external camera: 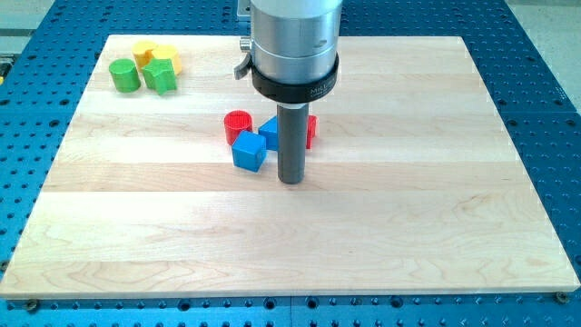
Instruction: Separate the cube from the red circle
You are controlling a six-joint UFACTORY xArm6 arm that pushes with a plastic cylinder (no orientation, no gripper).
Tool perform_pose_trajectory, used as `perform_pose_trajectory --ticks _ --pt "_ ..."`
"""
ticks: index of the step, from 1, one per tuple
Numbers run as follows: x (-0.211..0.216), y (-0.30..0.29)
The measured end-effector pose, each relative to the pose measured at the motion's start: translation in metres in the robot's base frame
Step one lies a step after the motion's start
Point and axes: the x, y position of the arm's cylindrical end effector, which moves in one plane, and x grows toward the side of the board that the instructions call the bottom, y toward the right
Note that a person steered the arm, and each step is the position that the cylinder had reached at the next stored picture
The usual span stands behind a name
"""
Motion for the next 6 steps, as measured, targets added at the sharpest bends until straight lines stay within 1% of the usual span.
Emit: perform_pose_trajectory --ticks 2,3,4,5,6 --pt "-0.005 -0.006" --pt "-0.007 -0.026" --pt "-0.024 -0.05" --pt "-0.051 -0.071" --pt "-0.056 -0.15"
